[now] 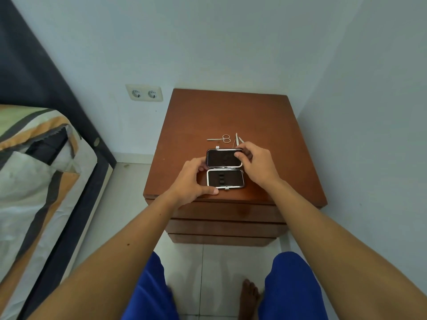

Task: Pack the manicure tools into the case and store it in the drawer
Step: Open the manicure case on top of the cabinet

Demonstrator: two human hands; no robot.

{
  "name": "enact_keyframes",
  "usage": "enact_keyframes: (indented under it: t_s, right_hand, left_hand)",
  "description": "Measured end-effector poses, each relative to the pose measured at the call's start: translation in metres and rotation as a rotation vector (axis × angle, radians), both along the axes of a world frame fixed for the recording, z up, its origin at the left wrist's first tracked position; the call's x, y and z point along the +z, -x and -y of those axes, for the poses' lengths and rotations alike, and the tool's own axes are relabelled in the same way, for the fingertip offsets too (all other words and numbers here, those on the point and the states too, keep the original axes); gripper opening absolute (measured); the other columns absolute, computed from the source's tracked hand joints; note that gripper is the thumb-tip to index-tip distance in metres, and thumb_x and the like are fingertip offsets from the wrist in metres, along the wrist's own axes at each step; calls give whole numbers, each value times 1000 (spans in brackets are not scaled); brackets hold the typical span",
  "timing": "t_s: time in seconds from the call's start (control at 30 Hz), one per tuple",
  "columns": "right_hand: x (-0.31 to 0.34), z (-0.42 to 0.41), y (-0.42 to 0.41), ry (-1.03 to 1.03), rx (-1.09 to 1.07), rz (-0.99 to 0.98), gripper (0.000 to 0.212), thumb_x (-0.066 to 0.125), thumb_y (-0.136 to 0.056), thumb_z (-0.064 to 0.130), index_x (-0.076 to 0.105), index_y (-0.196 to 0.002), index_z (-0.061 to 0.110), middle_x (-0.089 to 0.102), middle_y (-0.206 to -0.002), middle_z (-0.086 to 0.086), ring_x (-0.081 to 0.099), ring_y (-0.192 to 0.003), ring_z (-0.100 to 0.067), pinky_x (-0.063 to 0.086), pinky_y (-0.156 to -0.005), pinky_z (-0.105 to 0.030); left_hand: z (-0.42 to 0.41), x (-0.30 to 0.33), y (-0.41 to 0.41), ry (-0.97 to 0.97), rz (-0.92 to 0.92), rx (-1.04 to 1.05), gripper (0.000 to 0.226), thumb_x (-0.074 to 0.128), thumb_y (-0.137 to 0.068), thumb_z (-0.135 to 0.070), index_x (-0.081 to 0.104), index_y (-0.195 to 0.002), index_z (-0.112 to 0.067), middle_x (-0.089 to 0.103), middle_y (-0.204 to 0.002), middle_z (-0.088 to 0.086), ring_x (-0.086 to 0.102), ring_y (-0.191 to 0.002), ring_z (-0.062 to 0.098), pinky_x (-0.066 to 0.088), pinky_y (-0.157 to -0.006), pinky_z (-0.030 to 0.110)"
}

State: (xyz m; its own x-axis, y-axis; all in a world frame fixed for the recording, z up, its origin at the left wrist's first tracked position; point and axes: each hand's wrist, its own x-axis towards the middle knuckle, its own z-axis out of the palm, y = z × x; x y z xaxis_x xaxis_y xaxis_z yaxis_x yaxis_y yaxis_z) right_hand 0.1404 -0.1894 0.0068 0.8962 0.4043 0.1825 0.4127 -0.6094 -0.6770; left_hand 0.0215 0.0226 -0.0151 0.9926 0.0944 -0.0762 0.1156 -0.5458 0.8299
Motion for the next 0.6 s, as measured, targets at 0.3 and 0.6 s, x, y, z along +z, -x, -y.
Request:
enact_keyframes:
  t_s: [0.3,0.6]
  right_hand:
    - [-12,2,-11,-4,-21,-7,31,81,-91,20,75,-121,19,68,-90,4,60,-74,-11,57,-78,-33]
    - [-13,13,-5,-3,-17,-8,35,81,-89,20,73,-122,19,66,-86,6,58,-71,-9,56,-76,-32]
  left_hand:
    - [-3,-9,3,-18,117,-9,111,97,-69,-29,34,-160,-31,57,-120,-14,47,-116,9,40,-99,15]
    - [1,-8,6,-103,152,13,78,85,-85,-36,48,-153,-27,60,-126,-15,48,-120,7,44,-101,21]
